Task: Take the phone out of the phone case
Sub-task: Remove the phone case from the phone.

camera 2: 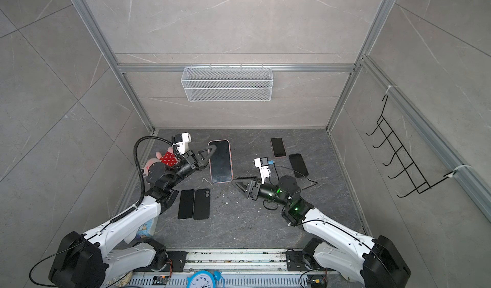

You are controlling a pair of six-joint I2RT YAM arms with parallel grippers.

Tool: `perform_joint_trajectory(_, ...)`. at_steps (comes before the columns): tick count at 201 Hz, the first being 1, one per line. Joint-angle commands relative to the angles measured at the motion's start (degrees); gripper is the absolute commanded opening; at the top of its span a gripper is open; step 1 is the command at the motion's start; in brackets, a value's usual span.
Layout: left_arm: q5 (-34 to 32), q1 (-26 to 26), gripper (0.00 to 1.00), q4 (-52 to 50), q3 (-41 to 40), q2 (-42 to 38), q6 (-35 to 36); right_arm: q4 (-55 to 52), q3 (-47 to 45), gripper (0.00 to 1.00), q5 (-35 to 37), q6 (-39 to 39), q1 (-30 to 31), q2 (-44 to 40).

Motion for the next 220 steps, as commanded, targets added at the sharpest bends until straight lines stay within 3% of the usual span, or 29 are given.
perform_joint_trajectory(1, -0.5, -0.3, 0.00, 7.1, 1.2, -0.5, 0.2, 2.6, 1.4, 0.59, -0.8, 0.7, -0.1, 0.7)
perform_joint_trajectory(141, -0.3, -1.3, 0.00, 8.1, -0.2, -0.1, 0.6, 5.5, 3.1, 0.57, -1.1, 1.7, -0.1, 4.6)
perform_joint_trajectory(195, -1.1, -1.9, 0.00, 9.4, -1.7, 0.9, 0.7, 9.2, 2.4, 0.40, -2.7, 4.3, -0.2, 5.8)
perform_joint_trajectory(220, -1.5, -1.9, 0.00, 9.8, -2.1, 1.3, 0.7, 10.0, 1.8, 0.26, -3.1, 5.5, -0.1, 5.5)
